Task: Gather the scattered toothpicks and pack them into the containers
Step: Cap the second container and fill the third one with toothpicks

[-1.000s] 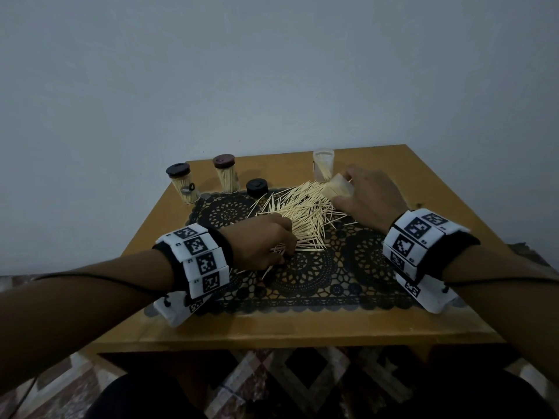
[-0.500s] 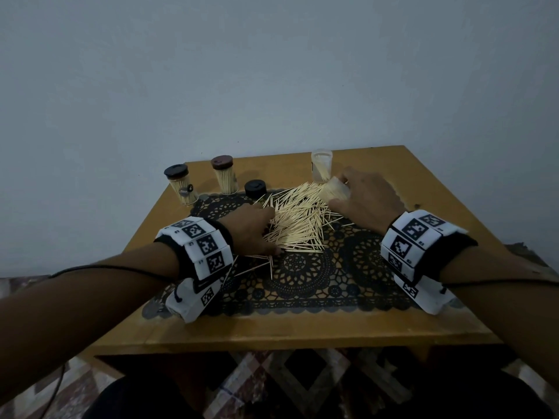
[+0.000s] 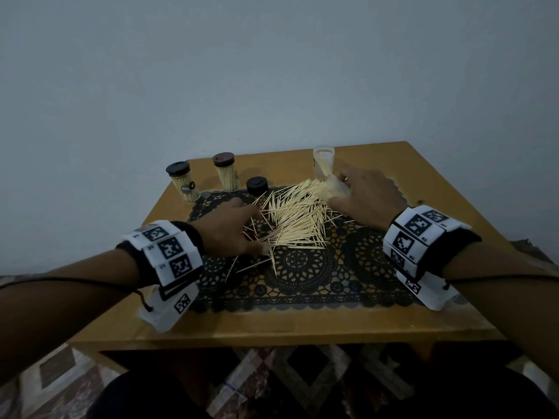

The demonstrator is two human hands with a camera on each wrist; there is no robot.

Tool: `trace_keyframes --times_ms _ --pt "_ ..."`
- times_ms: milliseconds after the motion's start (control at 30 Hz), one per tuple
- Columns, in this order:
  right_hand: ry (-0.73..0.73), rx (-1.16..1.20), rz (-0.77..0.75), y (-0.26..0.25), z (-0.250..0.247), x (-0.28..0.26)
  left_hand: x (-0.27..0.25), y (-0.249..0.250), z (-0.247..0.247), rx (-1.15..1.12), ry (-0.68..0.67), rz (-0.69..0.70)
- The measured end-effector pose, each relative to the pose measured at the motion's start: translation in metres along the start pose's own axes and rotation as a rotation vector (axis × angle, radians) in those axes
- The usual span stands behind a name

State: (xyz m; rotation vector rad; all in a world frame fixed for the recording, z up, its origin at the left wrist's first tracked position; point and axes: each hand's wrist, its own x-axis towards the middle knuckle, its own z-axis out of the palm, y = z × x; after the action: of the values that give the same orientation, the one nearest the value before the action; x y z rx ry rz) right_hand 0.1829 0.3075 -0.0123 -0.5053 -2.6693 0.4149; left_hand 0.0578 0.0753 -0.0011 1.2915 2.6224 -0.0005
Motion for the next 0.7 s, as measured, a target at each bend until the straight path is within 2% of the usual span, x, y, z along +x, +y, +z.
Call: trace_keyframes --times_ms 100,200,500,700 --pt "-0.003 -0.005 -0.003 -0.001 -0.002 -0.001 -0.005 -0.009 0.003 0.173 -0.189 -0.098" --pt "-0.013 -0.002 0.004 -0.002 -0.002 -0.002 -0.004 -0.007 0.004 0.189 -0.246 -0.139" --pt "-0.026 -0.012 0.016 -0.005 -0.006 -0.004 0.004 -0.002 0.0 -0.02 -0.117 0.007" --pt "-0.034 0.012 0.006 -0.006 -0.005 -0.004 0.009 0.001 0.004 0.005 0.024 0.125"
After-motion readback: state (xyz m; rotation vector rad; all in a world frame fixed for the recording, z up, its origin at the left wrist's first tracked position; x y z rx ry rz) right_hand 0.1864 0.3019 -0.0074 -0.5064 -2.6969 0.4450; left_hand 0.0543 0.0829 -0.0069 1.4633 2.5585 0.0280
